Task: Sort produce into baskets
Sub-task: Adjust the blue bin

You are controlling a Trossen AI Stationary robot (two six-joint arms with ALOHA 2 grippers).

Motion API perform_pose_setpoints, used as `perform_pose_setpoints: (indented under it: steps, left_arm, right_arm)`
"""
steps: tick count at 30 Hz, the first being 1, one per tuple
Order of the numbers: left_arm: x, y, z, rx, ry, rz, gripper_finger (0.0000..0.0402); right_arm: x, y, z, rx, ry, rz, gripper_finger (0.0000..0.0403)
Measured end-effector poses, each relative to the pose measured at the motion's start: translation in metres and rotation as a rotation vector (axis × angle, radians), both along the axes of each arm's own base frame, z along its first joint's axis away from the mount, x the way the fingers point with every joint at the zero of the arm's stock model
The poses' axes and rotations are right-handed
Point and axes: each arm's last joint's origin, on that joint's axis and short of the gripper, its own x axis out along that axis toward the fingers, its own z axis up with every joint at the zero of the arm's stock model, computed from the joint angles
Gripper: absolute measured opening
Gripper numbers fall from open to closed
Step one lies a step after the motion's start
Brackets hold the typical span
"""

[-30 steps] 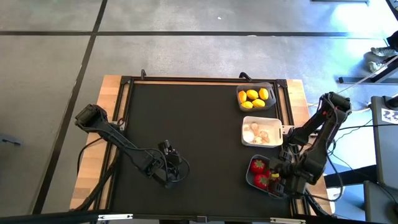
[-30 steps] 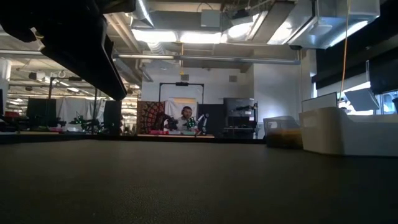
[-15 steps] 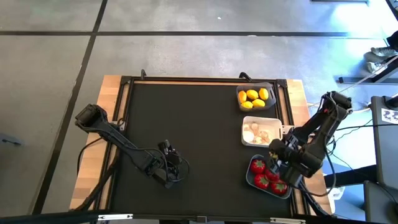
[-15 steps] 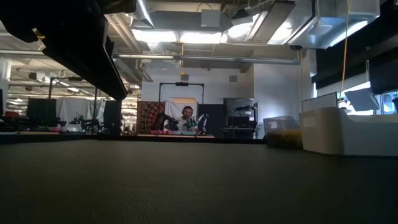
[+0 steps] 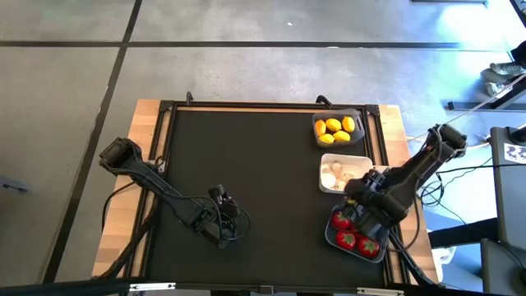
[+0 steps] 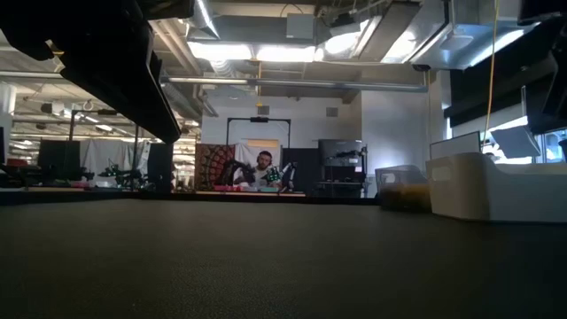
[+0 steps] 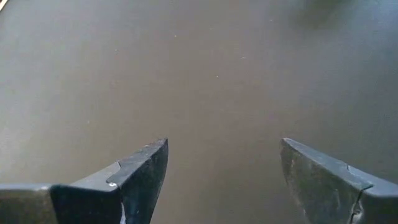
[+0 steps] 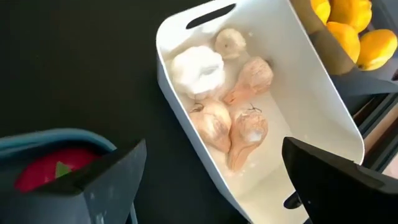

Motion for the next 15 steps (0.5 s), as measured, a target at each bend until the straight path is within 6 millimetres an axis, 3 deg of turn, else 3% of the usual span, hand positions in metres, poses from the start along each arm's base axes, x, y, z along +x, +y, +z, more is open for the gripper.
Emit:
perform_pose_setpoints:
  steps: [15]
  left_arm:
    - [0.0,0.0,0.0,0.001,0.001,0.0,0.0301]
  right_arm:
    - [0.015,0.003,-0.015,-0.013,0.13,0.06,0.0374]
